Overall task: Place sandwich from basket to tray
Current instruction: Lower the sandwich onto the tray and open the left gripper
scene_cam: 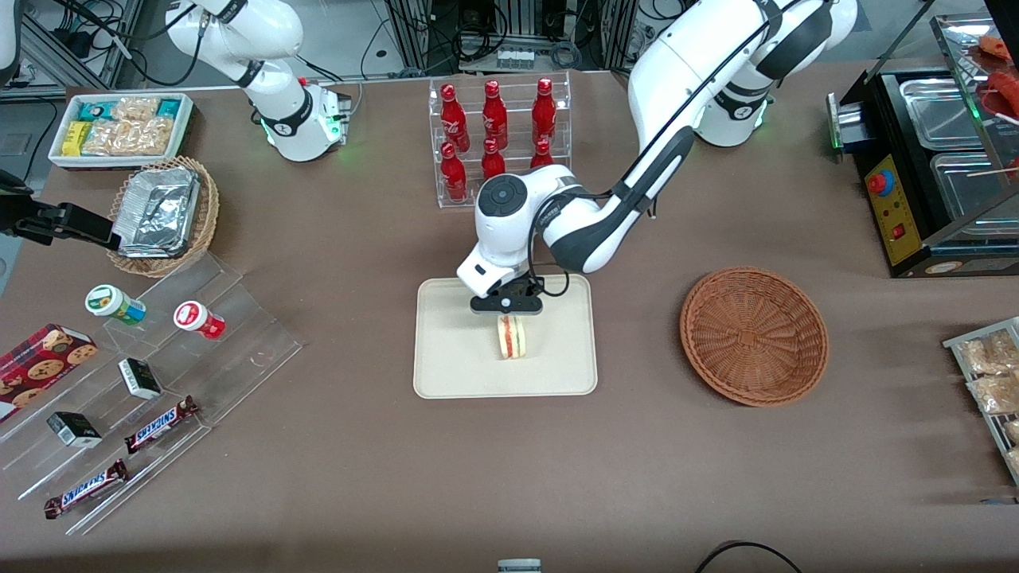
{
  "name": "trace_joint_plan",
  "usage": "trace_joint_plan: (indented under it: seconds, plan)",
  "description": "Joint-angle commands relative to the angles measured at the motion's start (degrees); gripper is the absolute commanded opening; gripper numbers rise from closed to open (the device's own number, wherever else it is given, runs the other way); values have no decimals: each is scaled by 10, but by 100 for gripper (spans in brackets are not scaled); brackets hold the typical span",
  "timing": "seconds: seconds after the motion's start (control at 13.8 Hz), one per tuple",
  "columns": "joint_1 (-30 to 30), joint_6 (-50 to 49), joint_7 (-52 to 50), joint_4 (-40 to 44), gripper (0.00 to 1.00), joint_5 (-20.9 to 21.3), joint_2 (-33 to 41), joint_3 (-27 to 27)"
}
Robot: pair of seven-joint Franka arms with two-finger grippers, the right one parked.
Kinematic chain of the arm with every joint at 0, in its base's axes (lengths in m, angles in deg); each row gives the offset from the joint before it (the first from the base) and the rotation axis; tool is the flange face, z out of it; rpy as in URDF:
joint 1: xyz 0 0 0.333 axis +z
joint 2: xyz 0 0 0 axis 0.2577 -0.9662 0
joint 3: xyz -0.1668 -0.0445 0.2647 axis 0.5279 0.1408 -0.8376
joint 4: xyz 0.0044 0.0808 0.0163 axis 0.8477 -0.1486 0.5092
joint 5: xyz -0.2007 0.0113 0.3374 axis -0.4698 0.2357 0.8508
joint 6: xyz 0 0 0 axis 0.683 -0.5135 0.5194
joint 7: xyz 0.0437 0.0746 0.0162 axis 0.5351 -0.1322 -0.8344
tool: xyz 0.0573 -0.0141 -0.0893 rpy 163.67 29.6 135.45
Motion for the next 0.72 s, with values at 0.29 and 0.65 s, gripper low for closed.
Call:
trace_joint_plan:
  seconds: [0.29,0.65]
  plan:
    - [-10,1,-23,25,80,12,-12,-3]
    - [0,-83,-61,30,98,3,43,-3]
